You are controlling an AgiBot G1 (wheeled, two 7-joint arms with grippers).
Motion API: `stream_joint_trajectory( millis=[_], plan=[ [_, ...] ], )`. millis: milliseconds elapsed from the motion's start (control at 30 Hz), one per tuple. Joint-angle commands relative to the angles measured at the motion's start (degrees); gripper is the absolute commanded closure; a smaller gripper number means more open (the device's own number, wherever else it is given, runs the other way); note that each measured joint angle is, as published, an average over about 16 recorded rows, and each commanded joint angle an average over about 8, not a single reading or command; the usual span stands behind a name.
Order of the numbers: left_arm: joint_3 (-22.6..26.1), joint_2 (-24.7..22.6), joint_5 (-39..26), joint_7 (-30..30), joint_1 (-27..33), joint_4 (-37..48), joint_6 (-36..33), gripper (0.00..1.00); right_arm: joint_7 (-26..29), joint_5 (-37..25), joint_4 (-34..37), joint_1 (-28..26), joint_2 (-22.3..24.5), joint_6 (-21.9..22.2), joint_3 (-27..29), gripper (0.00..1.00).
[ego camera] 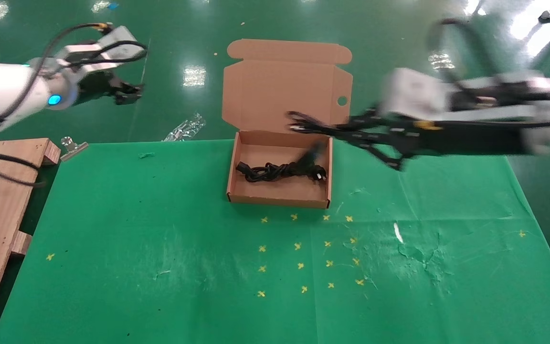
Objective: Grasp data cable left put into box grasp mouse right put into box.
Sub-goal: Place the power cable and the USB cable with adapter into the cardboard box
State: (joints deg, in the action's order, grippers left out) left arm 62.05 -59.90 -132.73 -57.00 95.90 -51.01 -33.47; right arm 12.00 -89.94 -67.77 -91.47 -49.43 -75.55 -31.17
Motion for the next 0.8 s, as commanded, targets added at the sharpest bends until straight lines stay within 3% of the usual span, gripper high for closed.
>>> stream_joint_trajectory(
  millis=[33,267,500,533,767,800],
  plan=[
    [-0.37,1.36,0.25,0.23,0.38,0.44,0.42,0.00,-1.09,-1.39,2.01,-0.80,-3.53,0.82,-1.28,1.00],
    [-0.26,1.43,1.44,1.37,0.54,0.87,0.66,0.00,-11.56,-6.23,21.14,-4.31,-15.52,3.03,-5.99,1.00],
    [-0.19,1.34,2.10,2.05,0.66,1.33,0.84,0.00,-21.12,-6.80,34.95,-6.04,-18.91,6.11,-6.22,1.00],
    [-0.18,1.33,2.16,2.12,0.68,1.37,0.86,0.00,-22.27,-6.57,36.34,-6.01,-19.04,6.45,-6.05,0.95],
    [-0.23,1.53,2.49,2.35,0.82,1.67,0.98,0.00,-27.14,-5.31,42.91,-5.77,-20.28,7.36,-5.23,0.07],
    [-0.24,1.56,2.52,2.36,0.84,1.70,0.99,0.00,-27.31,-5.26,43.28,-5.78,-20.40,7.39,-5.19,0.00]
  ],
)
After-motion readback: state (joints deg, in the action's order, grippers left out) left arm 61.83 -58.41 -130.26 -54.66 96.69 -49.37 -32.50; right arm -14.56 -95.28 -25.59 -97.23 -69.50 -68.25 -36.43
